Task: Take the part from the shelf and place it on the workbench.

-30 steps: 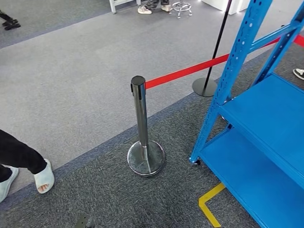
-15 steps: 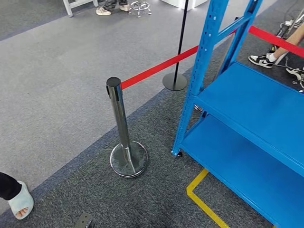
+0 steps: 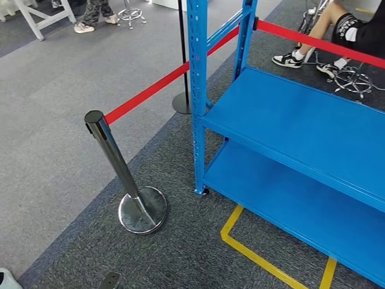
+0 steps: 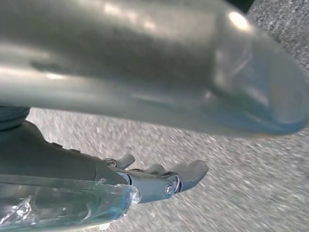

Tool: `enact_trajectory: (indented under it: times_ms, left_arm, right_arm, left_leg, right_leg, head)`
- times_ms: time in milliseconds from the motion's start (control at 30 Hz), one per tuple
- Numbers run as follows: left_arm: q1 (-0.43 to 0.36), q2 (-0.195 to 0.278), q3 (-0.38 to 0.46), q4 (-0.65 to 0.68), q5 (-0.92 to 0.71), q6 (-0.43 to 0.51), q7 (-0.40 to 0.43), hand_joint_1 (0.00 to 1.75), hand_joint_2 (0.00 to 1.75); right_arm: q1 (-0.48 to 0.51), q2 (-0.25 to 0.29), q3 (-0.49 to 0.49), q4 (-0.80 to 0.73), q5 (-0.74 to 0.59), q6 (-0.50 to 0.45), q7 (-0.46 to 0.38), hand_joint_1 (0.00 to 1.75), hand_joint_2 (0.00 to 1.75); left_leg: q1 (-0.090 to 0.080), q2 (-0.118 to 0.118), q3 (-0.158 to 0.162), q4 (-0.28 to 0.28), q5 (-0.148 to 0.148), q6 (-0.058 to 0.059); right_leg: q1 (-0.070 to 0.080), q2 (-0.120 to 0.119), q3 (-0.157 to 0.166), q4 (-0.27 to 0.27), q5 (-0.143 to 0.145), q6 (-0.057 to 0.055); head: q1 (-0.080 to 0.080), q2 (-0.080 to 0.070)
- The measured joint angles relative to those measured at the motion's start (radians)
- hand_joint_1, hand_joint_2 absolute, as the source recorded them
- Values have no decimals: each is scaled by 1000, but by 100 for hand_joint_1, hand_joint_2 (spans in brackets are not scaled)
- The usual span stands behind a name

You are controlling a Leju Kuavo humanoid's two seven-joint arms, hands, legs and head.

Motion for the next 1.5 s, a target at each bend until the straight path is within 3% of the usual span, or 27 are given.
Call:
enact_trajectory:
  times_ms: [33,100,167,233,267,333,400,467,500,533,567,633,700,767,833,900,933,967,1000,1067,1133,1200,1267,1333,1400,1433,1500]
  left_arm:
    - [0,0,0,0,0,0,0,0,0]
    - [-1,0,0,0,1,0,0,0,0]
    - [-2,-2,1,0,11,4,1,0,0]
    - [-5,-6,5,0,34,17,2,0,0]
    - [-6,-10,9,0,45,26,2,0,0]
    - [-7,-17,17,0,54,37,2,0,0]
    - [-3,-23,19,0,43,37,4,0,0]
    - [0,-22,19,0,28,26,6,0,0]
    - [0,-21,19,0,23,19,5,0,0]
    - [-1,-19,19,0,21,14,3,0,0]
    - [-2,-18,19,0,18,11,0,0,0]
    - [-2,-15,19,0,14,9,-4,0,0]
    - [-3,-15,19,0,13,14,-3,0,0]
    - [-6,-18,21,0,23,24,2,0,0]
    - [-9,-22,27,0,39,29,10,0,0]
    - [-9,-25,37,0,52,30,14,0,0]
    - [-8,-26,42,0,55,30,15,0,0]
    - [-6,-27,46,0,57,30,16,0,0]
    - [-5,-27,49,0,58,30,16,0,0]
    - [-5,-27,53,0,60,30,16,0,0]
    - [-6,-28,57,0,60,30,16,0,0]
    - [-9,-28,60,0,60,30,16,0,0]
    - [-12,-30,63,0,60,30,17,0,0]
    - [-12,-33,66,0,60,30,17,0,0]
    - [-10,-34,67,0,60,30,17,0,0]
    - [-8,-34,68,0,60,30,17,0,0]
    - [-6,-34,70,0,64,30,16,0,0]
  right_arm:
    - [1,0,0,0,0,0,0,0,0]
    - [0,0,0,0,0,0,1,0,0]
    - [-2,0,0,0,0,-1,0,0,0]
    - [3,0,0,0,1,-4,-5,0,0]
    - [7,0,0,0,3,-5,-9,0,0]
    - [10,0,0,0,13,-8,-16,0,0]
    - [5,0,0,0,28,-10,-22,0,0]
    - [3,0,1,0,37,-9,-22,0,0]
    - [4,0,0,0,30,-3,-21,0,0]
    - [6,0,-2,0,13,6,-19,0,0]
    - [6,0,-10,0,-15,21,-17,0,0]
    - [1,3,-37,0,-82,48,-13,0,0]
    - [-5,7,-69,0,-128,64,-3,0,0]
    - [-6,10,-99,0,-159,81,-1,0,0]
    - [-8,12,-127,0,-191,103,-16,0,0]
    - [-13,14,-153,0,-215,121,-33,0,0]
    - [-15,15,-163,0,-221,126,-38,0,0]
    - [-16,16,-171,0,-224,129,-41,0,0]
    - [-15,17,-178,0,-226,131,-43,0,0]
    - [-13,20,-189,0,-229,132,-44,0,0]
    - [-15,23,-199,0,-230,133,-46,0,0]
    - [-16,24,-206,0,-230,134,-47,0,0]
    - [-10,24,-210,0,-231,134,-47,0,0]
    - [-6,25,-213,0,-231,134,-47,0,0]
    - [-10,26,-214,0,-231,135,-47,0,0]
    - [-13,26,-214,0,-231,135,-47,0,0]
    - [-13,27,-215,0,-235,136,-49,0,0]
  left_leg:
    - [1,-6,19,-48,37,2]
    - [8,-52,82,-192,107,5]
    - [13,-91,117,-273,128,9]
    - [11,-80,118,-281,129,20]
    - [11,-69,119,-285,133,28]
    - [11,-41,121,-291,139,43]
    - [5,-9,121,-291,138,50]
    - [2,24,122,-291,136,51]
    - [1,39,123,-291,135,51]
    - [1,52,125,-291,134,49]
    - [1,64,128,-290,131,46]
    - [-5,85,134,-288,124,37]
    - [-11,103,140,-287,121,28]
    - [-9,116,144,-288,117,18]
    - [-4,82,129,-249,84,6]
    - [-1,26,72,-126,15,0]
    - [-1,12,36,-54,-15,-1]
    - [-1,6,9,-3,-29,0]
    - [-1,3,-4,15,-21,1]
    - [0,-10,26,-66,48,6]
    - [5,-56,85,-203,114,12]
    - [7,-87,111,-268,127,19]
    - [7,-70,112,-274,128,30]
    - [8,-46,113,-279,134,44]
    - [5,-17,114,-282,134,53]
    - [2,0,114,-281,133,55]
    - [-1,30,116,-281,131,57]
  right_leg:
    - [-1,15,0,0,1,2]
    - [-2,46,-2,2,5,10]
    - [-2,71,-10,1,10,23]
    - [-6,92,-19,-8,19,38]
    - [-7,85,-23,-7,18,44]
    - [-3,28,-50,44,-15,51]
    - [0,-36,-108,174,-85,53]
    - [0,-52,-151,277,-124,54]
    - [0,-54,-145,276,-115,54]
    - [0,-61,-117,233,-90,53]
    - [0,-78,-73,162,-59,53]
    - [4,-124,0,37,-21,46]
    - [7,-137,17,3,-18,36]
    - [5,-111,13,1,-13,24]
    - [1,-87,10,-1,-8,12]
    - [-1,-60,5,-2,-4,4]
    - [-1,-45,3,-2,-3,2]
    - [-1,-29,1,-2,-2,1]
    - [-1,-13,1,-2,-1,1]
    - [-2,19,1,-2,2,5]
    - [-1,50,-3,1,4,13]
    - [-1,73,-11,2,8,26]
    - [-4,91,-22,-3,14,40]
    - [-1,52,-39,25,-7,50]
    - [4,-17,-86,131,-71,56]
    - [3,-38,-117,200,-106,57]
    - [2,-53,-148,278,-131,59]
  head:
    - [0,0]
    - [0,0]
    - [-2,0]
    - [-2,0]
    - [-2,0]
    - [5,0]
    - [12,0]
    - [12,0]
    - [12,0]
    - [12,0]
    - [13,0]
    - [11,0]
    - [7,0]
    - [4,0]
    - [3,0]
    - [0,0]
    - [-1,0]
    - [-1,0]
    - [-1,0]
    - [-1,0]
    - [-1,0]
    - [-2,0]
    - [-2,0]
    - [4,0]
    - [13,0]
    - [15,0]
    - [15,0]
